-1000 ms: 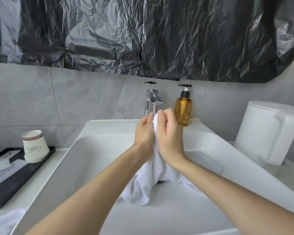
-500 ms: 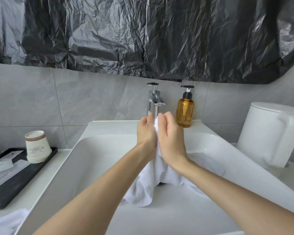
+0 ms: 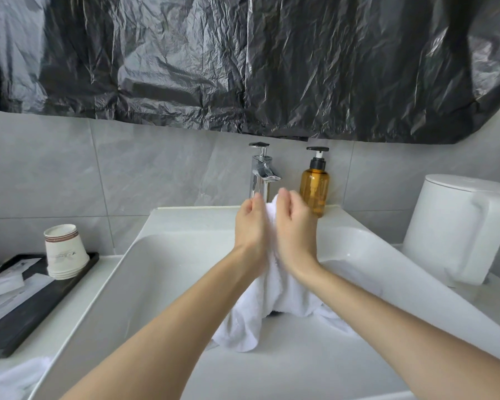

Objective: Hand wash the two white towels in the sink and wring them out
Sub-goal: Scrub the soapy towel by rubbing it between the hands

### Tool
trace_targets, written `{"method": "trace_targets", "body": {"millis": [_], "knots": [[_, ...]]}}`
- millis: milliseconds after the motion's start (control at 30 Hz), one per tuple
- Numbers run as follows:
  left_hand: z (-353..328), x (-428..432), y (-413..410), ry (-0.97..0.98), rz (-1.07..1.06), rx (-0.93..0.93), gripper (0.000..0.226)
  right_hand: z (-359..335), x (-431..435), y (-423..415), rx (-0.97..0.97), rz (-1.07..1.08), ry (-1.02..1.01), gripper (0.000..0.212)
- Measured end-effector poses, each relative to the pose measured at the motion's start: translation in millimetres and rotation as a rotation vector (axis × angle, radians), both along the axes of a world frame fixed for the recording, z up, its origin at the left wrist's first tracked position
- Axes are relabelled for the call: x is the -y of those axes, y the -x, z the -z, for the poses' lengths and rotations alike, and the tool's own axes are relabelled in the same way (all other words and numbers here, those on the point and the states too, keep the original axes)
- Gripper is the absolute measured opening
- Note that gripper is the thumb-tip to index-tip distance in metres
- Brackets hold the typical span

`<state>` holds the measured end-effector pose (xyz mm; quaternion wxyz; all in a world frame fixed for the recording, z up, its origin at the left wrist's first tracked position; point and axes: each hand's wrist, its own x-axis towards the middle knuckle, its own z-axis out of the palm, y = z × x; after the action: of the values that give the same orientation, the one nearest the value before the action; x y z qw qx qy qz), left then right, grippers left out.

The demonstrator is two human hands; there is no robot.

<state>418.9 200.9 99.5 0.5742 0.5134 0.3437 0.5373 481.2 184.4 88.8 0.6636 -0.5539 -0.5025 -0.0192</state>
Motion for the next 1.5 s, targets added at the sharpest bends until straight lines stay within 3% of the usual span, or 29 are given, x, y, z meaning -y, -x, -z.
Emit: {"method": "trace_targets", "body": {"millis": [67,200,333,467,600,733,900,1033,1133,1200,1300,1333,1433,1500], "knots": [[0.3,-5.0,1.3,-0.005,-0.038,0.006,0.033,10.5,9.5,8.8,0.15,-0.083,-0.027,0.042],[2.7,6.0,-8.3,-0.031,0.029,-0.02,0.031,-11.2,-3.5,-8.0,-0.143,0.075,-0.009,0.042],[-0.6,-8.7,-0.7,0.04,-0.036,0.002,0.035,8.6,12.5,8.5,0.171,-0.098,-0.057,0.039],[-0.7,4.7,-5.8,0.025,0.027,-0.006,0.032,-13.6,-6.1,-7.6,-0.092,0.043,0.005,0.041],[-1.9,-9.4,0.8,0.055,-0.043,0.015,0.033,9.4,12.3,9.0,0.146,-0.112,-0.024,0.04],[0.5,3.6,-2.4,0.051,0.064,0.008,0.033,-14.9,-7.0,-3.4,-0.221,-0.002,0.051,0.042],[0.4,-6.6,3.6,0.028,-0.032,0.034,0.035,7.1,13.9,14.9,0.065,-0.168,0.024,0.042],[2.2,3.7,-3.3,0.082,0.056,0.043,0.032,-13.1,-7.4,-1.9,-0.287,-0.059,0.039,0.045],[-0.5,-0.4,0.0,0.072,0.015,0.09,0.033,3.8,8.4,5.8,-0.032,-0.15,0.031,0.042],[0.3,-0.4,2.7,0.084,0.01,0.127,0.034,-2.0,6.7,4.9,0.033,-0.222,0.025,0.044],[-0.9,8.0,-2.2,0.101,0.088,0.098,0.034,-18.9,-8.3,-7.4,-0.281,-0.076,0.027,0.045],[-1.6,7.5,-2.7,0.093,0.098,0.083,0.035,-12.3,-6.7,-8.8,-0.288,-0.061,0.018,0.043],[-2.1,-1.5,4.5,0.101,0.048,0.103,0.037,10.4,9.5,8.0,0.049,-0.196,-0.006,0.04],[0.5,-1.6,6.6,0.13,0.035,0.094,0.036,1.2,1.6,4.5,0.056,-0.217,-0.01,0.043]]}}
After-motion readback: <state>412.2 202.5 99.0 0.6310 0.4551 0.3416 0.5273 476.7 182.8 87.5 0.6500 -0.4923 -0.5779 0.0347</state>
